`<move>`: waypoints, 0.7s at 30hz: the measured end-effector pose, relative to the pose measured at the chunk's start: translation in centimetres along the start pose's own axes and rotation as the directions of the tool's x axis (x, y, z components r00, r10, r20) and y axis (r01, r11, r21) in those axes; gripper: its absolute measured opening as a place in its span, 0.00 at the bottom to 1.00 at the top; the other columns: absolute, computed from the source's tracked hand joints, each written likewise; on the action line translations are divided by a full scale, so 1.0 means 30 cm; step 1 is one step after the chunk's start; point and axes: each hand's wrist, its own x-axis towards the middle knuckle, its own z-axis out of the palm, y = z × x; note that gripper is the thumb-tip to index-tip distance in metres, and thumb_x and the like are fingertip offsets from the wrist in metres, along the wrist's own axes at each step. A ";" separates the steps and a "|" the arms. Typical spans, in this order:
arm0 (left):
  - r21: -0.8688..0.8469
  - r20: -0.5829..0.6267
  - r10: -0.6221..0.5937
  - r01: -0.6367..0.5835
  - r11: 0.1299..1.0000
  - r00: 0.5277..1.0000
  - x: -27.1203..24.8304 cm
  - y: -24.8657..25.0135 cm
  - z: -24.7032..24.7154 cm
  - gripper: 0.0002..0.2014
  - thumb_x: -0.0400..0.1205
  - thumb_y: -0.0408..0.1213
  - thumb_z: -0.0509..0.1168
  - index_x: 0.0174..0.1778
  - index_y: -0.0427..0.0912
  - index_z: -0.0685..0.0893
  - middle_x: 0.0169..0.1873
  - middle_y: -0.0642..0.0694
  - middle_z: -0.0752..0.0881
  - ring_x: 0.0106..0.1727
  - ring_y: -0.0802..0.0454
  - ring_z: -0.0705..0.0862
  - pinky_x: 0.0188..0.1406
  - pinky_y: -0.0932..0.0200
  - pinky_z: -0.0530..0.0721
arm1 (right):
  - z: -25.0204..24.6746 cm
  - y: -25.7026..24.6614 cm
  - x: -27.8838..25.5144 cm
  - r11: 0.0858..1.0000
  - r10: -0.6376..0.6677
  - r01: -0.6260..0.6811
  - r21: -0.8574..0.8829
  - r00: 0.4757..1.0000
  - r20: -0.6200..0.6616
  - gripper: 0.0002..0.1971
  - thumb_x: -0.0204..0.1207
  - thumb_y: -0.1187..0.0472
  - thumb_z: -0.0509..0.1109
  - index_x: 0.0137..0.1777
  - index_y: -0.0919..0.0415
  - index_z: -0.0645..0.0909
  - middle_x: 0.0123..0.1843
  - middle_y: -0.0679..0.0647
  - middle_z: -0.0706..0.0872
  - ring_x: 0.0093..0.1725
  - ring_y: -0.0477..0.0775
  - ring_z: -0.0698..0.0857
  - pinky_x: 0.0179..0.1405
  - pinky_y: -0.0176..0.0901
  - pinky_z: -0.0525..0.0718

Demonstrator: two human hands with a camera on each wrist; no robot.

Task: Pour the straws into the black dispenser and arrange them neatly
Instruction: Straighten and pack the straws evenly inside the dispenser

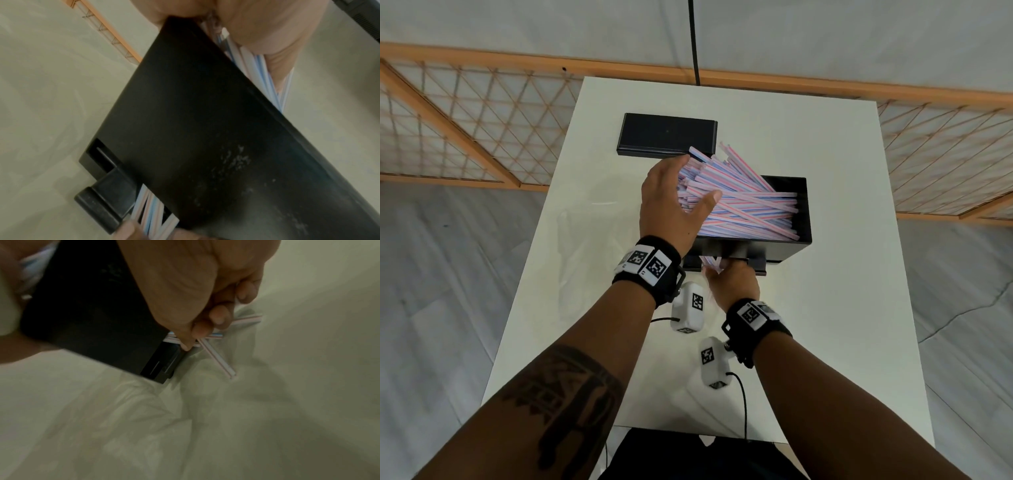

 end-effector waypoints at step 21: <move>0.094 0.048 0.042 -0.046 0.995 0.998 0.009 -0.003 -0.005 0.31 0.76 0.64 0.68 0.74 0.58 0.73 0.73 0.55 0.75 0.72 0.54 0.75 0.64 0.41 0.82 | -0.224 0.144 -0.070 0.944 -0.228 0.295 -0.146 0.906 0.356 0.11 0.87 0.52 0.65 0.44 0.52 0.84 0.47 0.55 0.86 0.50 0.57 0.83 0.46 0.42 0.72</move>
